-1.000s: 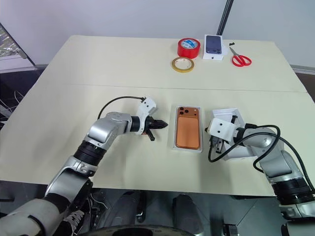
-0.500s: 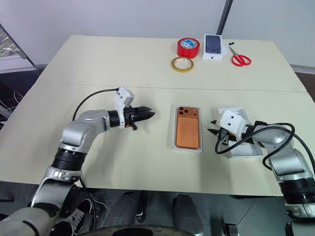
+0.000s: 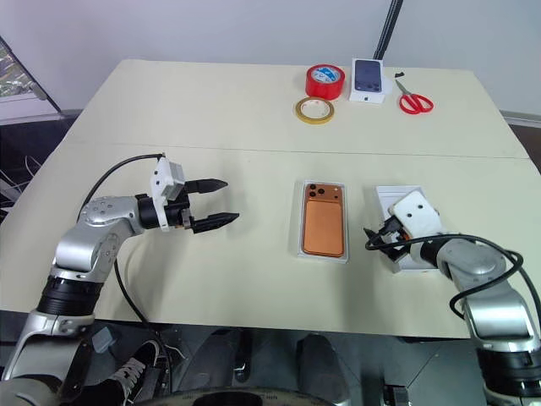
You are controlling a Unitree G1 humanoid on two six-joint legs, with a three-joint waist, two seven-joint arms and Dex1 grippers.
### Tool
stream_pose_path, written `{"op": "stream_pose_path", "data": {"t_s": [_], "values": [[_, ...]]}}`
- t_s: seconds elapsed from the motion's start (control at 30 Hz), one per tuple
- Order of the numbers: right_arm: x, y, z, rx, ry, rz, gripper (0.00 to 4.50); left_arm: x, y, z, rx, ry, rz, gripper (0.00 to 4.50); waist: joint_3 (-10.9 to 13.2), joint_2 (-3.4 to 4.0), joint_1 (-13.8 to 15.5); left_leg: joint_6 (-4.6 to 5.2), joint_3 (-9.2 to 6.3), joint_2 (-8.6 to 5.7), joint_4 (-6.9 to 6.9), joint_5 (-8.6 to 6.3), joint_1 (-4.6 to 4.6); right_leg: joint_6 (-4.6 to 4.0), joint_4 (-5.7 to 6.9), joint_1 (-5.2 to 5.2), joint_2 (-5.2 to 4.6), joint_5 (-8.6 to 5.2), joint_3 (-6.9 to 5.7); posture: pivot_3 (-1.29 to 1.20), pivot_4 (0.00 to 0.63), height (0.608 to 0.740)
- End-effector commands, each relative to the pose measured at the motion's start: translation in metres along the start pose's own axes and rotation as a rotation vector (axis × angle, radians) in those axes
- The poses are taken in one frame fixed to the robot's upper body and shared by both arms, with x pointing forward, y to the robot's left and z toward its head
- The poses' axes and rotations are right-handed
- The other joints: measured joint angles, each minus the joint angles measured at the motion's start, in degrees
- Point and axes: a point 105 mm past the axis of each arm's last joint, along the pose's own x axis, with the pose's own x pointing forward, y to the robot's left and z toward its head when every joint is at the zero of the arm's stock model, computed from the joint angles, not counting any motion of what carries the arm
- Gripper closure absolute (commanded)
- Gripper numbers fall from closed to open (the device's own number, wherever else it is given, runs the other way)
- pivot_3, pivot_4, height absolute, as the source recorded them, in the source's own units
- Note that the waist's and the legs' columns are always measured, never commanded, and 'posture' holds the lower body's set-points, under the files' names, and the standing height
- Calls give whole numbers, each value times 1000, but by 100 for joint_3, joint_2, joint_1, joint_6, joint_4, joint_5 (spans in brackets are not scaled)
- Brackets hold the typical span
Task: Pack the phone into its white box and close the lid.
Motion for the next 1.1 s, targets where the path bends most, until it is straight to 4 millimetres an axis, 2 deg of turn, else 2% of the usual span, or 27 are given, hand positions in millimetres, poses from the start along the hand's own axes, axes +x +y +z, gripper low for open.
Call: {"op": "stream_pose_path", "data": {"t_s": [0.03, 0.23, 0.47, 0.63, 0.67, 0.73, 0.83, 0.93, 0.97, 1.1], "values": [[-16, -2, 20, 116, -41, -22, 2, -1, -6, 10, 141, -42, -34, 47, 1, 1, -2, 0, 0, 0, 0, 0, 0, -1, 0, -1, 0, 1, 0, 0, 150, 740], [-27, 16, 18, 273, 84, 50, 2, -2, -14, 14, 166, -119, -106, 47, 1, 2, 9, 4, 0, 3, -2, -2, -6, -2, -3, -7, -1, 0, -1, 0, 150, 740], [-32, 17, 15, 359, 184, 80, 2, 5, -19, 11, 161, -118, -116, 47, 1, 2, 6, 7, 0, 1, 2, -4, -9, -2, -3, -8, -2, 0, -1, 0, 150, 740], [-30, 19, 20, 320, 213, 129, 2, 9, -26, 7, 148, -125, -103, 47, 1, 2, -11, 12, 1, 2, -3, -7, -11, -1, -4, -13, -1, 0, -1, 0, 150, 740], [-28, 18, 17, 310, 229, 121, 501, 10, -26, 7, 146, -128, -95, 0, 1, 2, -9, 12, 1, 2, -2, -7, -12, -1, -3, -15, 0, 0, -1, 0, 150, 740], [-25, 18, 10, 311, 260, 104, 1150, 11, -26, 8, 141, -133, -82, 0, 1, 2, -10, 12, 1, 2, -1, -6, -11, -1, -2, -14, 0, 0, -1, 0, 150, 740], [-21, 20, -4, 319, 302, 83, 2714, 10, -25, 9, 144, -133, -54, 0, 1, 2, 8, 12, 1, 1, 2, -6, -12, -1, -2, -12, 0, 0, -1, 0, 150, 740], [-19, 21, -8, 322, 306, 64, 4264, 8, -22, 8, 142, -124, -31, 0, -1, -1, 6, 13, 1, 1, 4, -7, -11, 0, -3, -10, 0, 1, -1, 0, 150, 740], [-19, 21, -7, 314, 304, 58, 4453, 7, -21, 7, 140, -121, -26, 0, -1, -2, -4, 12, 1, 1, 5, -7, -10, 0, -2, -8, 1, 1, -1, 0, 150, 740], [-17, 17, -6, 292, 294, 22, 4453, 7, -20, 7, 133, -115, -19, 0, -2, -2, -25, 13, 1, 2, 5, -7, -8, 0, -2, -7, 3, 1, -1, 0, 150, 740]]}}
